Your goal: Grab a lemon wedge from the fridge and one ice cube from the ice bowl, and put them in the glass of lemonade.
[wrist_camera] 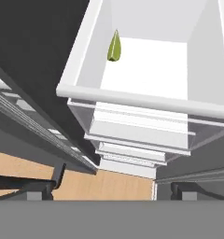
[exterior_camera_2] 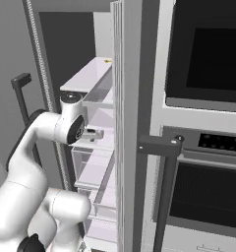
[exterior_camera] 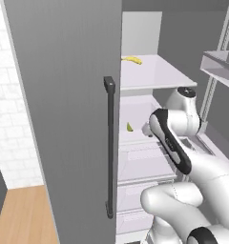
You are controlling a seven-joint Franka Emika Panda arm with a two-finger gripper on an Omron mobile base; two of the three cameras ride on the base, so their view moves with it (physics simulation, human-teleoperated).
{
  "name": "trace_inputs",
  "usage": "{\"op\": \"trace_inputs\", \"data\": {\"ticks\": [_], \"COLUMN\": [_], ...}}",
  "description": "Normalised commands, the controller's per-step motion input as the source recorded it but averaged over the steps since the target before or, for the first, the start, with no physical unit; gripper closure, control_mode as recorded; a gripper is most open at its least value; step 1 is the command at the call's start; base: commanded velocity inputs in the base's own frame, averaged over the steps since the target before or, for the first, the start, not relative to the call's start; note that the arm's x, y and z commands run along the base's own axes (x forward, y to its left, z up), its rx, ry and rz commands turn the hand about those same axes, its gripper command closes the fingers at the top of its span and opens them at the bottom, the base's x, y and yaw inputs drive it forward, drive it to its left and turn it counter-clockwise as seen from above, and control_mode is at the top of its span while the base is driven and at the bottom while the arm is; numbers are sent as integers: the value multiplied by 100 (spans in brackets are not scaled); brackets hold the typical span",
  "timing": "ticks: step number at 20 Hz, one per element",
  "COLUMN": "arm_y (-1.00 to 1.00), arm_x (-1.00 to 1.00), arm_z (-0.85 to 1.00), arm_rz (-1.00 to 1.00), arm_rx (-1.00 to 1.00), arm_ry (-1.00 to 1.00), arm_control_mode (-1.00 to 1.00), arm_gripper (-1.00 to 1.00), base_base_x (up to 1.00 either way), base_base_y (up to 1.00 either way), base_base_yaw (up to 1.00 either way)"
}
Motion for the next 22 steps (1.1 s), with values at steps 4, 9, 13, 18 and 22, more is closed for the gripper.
{"op": "trace_inputs", "data": {"ticks": [4, 9, 13, 18, 22], "arm_y": [2, 0, 2, 6, 13], "arm_x": [80, 59, 33, 25, 13], "arm_z": [-13, -15, -33, -6, 0], "arm_rz": [5, 1, 0, 0, 0], "arm_rx": [0, 0, 0, 0, 0], "arm_ry": [2, 3, 0, -3, -3], "arm_control_mode": [-100, -100, -100, -100, -100], "arm_gripper": [-100, -100, -100, -100, -100], "base_base_x": [0, 0, 0, 0, 0], "base_base_y": [0, 0, 0, 0, 0], "base_base_yaw": [0, 0, 0, 0, 0]}}
